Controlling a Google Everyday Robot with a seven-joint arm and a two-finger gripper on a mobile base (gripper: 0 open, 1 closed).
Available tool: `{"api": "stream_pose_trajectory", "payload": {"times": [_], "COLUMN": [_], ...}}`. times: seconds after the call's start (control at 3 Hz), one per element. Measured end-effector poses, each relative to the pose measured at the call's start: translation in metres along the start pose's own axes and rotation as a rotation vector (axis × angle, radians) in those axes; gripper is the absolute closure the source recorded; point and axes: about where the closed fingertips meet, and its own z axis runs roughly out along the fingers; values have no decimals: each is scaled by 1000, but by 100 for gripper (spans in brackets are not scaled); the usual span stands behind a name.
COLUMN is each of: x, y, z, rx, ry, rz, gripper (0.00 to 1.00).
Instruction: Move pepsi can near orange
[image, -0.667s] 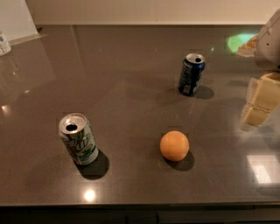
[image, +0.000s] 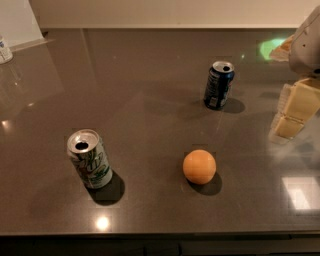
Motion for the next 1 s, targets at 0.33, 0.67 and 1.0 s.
{"api": "stream_pose_trajectory", "payload": {"times": [0.33, 0.67, 1.0], "x": [-9, -18, -32], "y": [-25, -56, -84], "z": [5, 20, 39], "rx": [24, 36, 37], "ry": [-66, -164, -257], "rz": [65, 155, 213], "gripper": [0, 0, 0]}}
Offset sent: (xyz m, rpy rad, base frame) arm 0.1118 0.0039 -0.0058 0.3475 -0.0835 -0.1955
